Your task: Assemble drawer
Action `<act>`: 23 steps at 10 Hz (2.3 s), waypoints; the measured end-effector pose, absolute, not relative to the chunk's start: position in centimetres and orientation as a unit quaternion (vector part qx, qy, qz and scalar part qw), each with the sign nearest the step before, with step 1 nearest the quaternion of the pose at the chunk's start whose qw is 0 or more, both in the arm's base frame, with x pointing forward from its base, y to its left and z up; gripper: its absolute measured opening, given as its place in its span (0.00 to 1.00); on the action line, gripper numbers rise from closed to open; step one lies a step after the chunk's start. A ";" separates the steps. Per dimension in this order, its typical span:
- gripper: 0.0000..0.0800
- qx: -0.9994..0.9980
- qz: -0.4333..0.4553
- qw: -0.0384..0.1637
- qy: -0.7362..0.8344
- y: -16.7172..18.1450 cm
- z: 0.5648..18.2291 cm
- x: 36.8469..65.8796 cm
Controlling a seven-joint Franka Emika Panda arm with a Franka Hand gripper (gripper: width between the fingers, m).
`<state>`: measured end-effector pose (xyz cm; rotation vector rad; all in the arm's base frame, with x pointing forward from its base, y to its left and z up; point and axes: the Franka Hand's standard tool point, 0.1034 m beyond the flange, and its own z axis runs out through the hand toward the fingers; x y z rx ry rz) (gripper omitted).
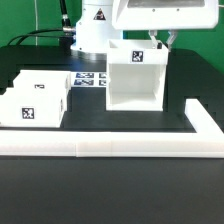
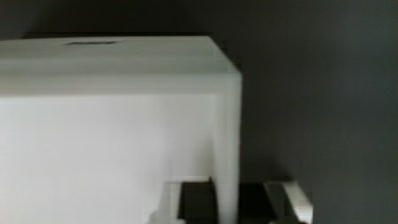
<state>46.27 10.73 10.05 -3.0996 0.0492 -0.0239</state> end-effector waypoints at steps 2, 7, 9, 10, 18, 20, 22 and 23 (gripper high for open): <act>0.05 -0.999 -0.023 0.025 0.012 9.9 10.1 50.4; 0.05 -0.997 -0.068 0.028 0.018 8.0 10.2 57.6; 0.05 -0.996 -0.068 0.032 0.038 8.1 10.2 57.7; 0.05 -0.995 -0.068 0.037 0.070 8.2 10.3 57.7; 0.06 -0.921 -0.066 0.078 0.376 10.0 10.6 58.6; 0.06 -0.899 -0.062 0.088 0.424 10.3 10.7 58.7; 0.06 -0.862 -0.053 0.099 0.495 10.1 10.8 58.3; 0.06 -0.821 -0.040 0.108 0.559 9.9 10.5 57.9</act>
Offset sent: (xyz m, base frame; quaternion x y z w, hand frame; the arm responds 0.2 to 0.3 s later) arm 0.0748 -0.0263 -0.0069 0.0052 0.0116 0.0141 0.9998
